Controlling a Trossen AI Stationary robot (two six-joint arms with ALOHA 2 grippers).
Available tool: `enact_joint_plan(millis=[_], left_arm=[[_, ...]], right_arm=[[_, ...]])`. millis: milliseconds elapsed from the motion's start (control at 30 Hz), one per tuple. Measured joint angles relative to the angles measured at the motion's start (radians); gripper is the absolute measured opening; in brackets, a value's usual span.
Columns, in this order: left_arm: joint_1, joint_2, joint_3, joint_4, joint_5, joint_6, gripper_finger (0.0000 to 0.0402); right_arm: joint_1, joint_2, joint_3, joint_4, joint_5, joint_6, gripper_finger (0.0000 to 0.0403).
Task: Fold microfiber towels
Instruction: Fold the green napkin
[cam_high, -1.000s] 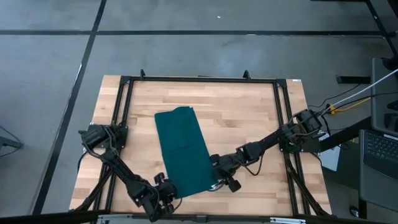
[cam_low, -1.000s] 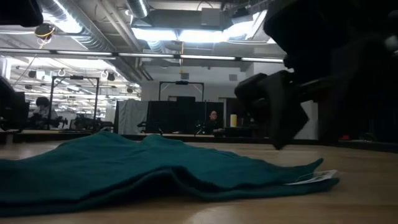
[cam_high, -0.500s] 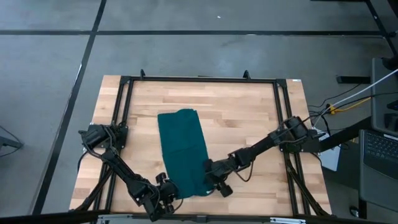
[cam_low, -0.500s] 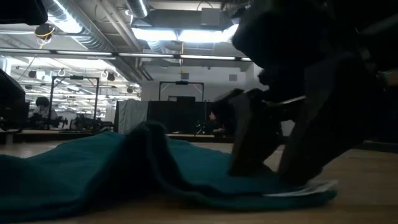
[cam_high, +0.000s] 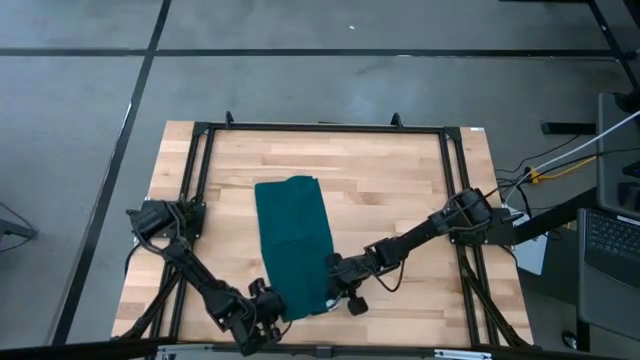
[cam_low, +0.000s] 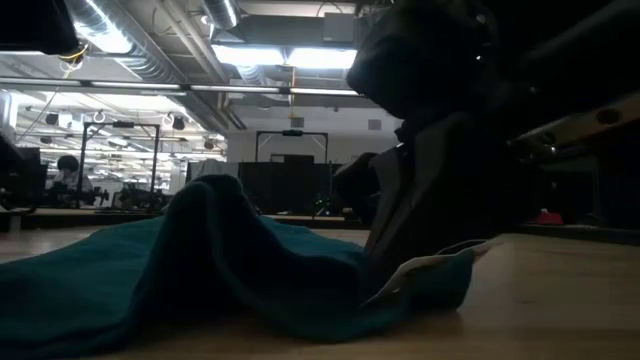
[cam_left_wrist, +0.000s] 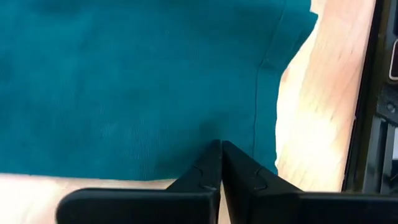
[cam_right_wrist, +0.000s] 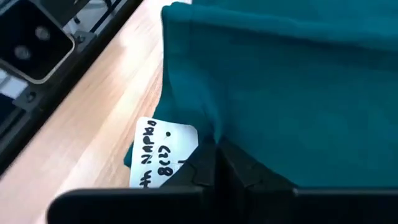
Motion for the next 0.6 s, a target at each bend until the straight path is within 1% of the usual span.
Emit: enact_joint_plan(millis=[100, 167, 233, 367, 467, 600], left_arm=[[-0.013, 0.001, -0.001, 0.010, -0.017, -0.015, 0.0003], [-0.026, 0.000, -0.001, 0.030, -0.016, 0.018, 0.0003], [-0.040, -0.010, 0.007, 0.034, 0.011, 0.094, 0.0004], [-0.053, -0.037, 0.024, 0.046, 0.077, 0.315, 0.0011], [-0.046, -0.045, 0.028, 0.057, 0.108, 0.372, 0.0040], [-0.028, -0.044, 0.009, 0.062, 0.119, 0.372, 0.0097]], right_arm=[[0.002, 0.000, -0.001, 0.001, -0.009, 0.038, 0.0007], [0.009, 0.000, -0.001, 0.003, -0.009, 0.050, 0.0006], [0.013, 0.000, -0.001, 0.003, -0.013, 0.058, 0.0007], [0.018, 0.000, -0.002, 0.006, -0.020, 0.057, 0.0008], [0.017, 0.000, -0.003, 0.014, -0.020, 0.056, 0.0022], [0.011, 0.000, -0.004, 0.019, -0.030, 0.072, 0.0059]])
